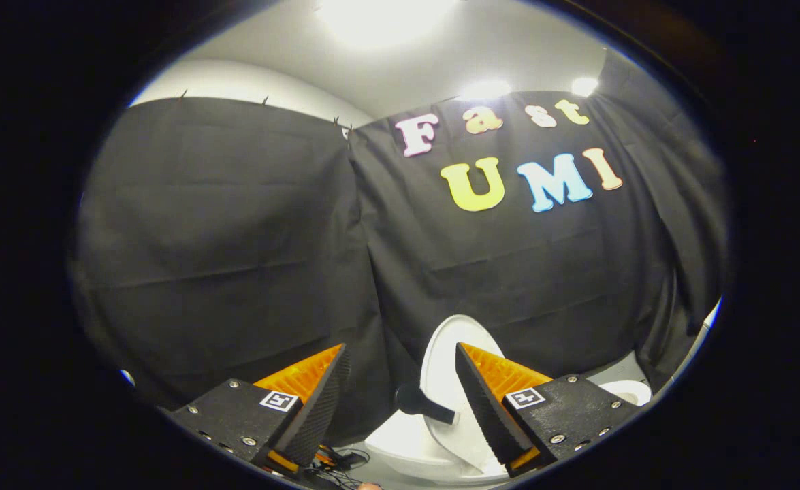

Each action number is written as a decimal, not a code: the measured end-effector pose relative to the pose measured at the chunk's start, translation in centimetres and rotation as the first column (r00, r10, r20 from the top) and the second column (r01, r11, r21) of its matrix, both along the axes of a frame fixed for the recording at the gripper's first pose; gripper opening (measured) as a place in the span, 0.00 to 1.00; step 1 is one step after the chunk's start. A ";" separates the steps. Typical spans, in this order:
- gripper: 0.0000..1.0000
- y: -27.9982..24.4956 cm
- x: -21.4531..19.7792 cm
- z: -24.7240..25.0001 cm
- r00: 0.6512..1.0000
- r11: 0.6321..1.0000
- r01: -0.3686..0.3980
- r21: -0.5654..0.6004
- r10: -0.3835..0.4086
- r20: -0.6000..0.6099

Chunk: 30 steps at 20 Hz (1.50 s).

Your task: Open the toilet lid.

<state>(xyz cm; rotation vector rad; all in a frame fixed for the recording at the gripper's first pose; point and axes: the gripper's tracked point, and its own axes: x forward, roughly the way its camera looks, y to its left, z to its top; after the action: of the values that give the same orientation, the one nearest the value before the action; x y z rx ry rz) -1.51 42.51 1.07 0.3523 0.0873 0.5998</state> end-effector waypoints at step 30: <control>0.95 -42.3 2.8 -6.1 0.906 0.879 0.422 -0.223 -0.413 0.087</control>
<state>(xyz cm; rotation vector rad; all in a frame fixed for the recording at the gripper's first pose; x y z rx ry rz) 1.24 0.20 -5.02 0.1185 0.0443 0.1609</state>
